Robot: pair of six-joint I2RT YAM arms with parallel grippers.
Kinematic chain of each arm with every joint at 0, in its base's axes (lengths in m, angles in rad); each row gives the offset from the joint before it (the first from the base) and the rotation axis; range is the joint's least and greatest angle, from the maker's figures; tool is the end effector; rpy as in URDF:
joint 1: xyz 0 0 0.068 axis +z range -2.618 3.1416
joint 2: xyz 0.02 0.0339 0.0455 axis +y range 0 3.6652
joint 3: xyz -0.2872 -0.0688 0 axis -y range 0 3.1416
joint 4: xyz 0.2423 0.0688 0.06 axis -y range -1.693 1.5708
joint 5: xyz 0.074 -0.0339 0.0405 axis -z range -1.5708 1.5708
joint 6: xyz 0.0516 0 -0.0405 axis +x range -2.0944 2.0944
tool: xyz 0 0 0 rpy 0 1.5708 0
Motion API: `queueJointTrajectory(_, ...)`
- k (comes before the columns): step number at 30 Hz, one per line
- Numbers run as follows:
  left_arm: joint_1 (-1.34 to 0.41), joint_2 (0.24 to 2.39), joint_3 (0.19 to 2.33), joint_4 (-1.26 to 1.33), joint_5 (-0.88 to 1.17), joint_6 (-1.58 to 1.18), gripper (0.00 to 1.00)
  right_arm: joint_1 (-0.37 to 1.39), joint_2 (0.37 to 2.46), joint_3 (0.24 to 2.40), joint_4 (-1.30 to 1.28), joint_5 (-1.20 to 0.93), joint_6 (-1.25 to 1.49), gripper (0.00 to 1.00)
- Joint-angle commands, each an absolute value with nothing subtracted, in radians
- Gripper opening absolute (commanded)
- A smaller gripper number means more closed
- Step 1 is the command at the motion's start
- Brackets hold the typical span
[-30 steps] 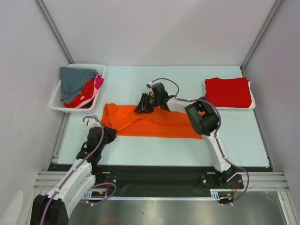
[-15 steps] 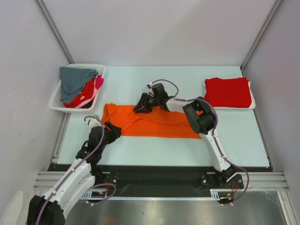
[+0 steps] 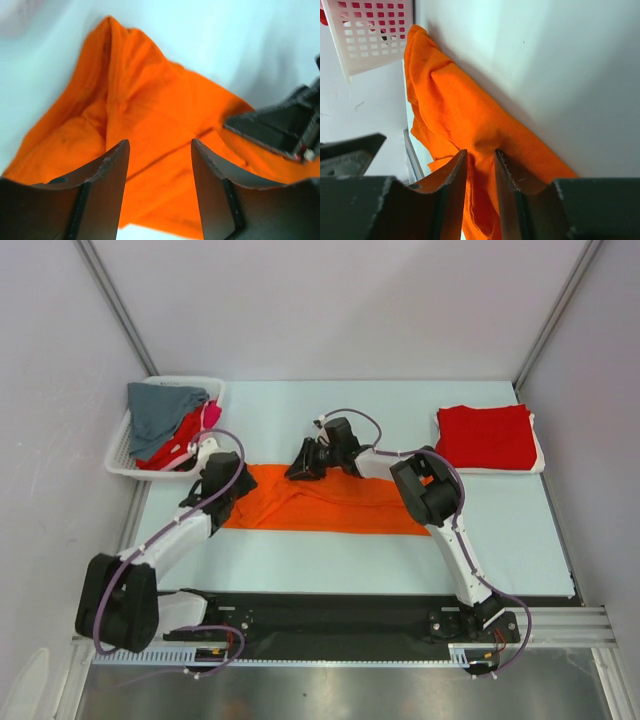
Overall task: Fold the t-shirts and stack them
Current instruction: Fold the tshirt
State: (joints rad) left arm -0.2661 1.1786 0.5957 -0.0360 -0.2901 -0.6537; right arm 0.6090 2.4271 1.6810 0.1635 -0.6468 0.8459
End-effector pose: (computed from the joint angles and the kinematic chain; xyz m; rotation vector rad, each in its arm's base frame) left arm 0.2413 -0.0505 0.2240 -0.5761 2.0899 -0.2116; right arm 0.4348 0.3412 0.1179 -0.1466 2.4329 1.4595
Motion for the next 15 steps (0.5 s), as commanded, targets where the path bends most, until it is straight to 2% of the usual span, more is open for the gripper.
queueJointTrajectory(1,-0.261,1.264,0.696,0.047,-0.396,-0.611,0.57,0.603,2.388,1.66,0.166,-0.621,0.81,0.34)
queueJointTrajectory(6,-0.258,1.393,0.794,0.064,-0.431,-0.618,0.5,0.603,2.385,1.644,0.184,-0.618,0.816,0.32)
queueJointTrajectory(13,-0.239,1.594,0.905,0.008,-0.456,-0.663,0.5,0.597,2.378,1.632,0.196,-0.621,0.816,0.32)
queueJointTrajectory(15,-0.238,1.663,0.948,-0.026,-0.457,-0.664,0.46,0.592,2.376,1.628,0.201,-0.623,0.816,0.31)
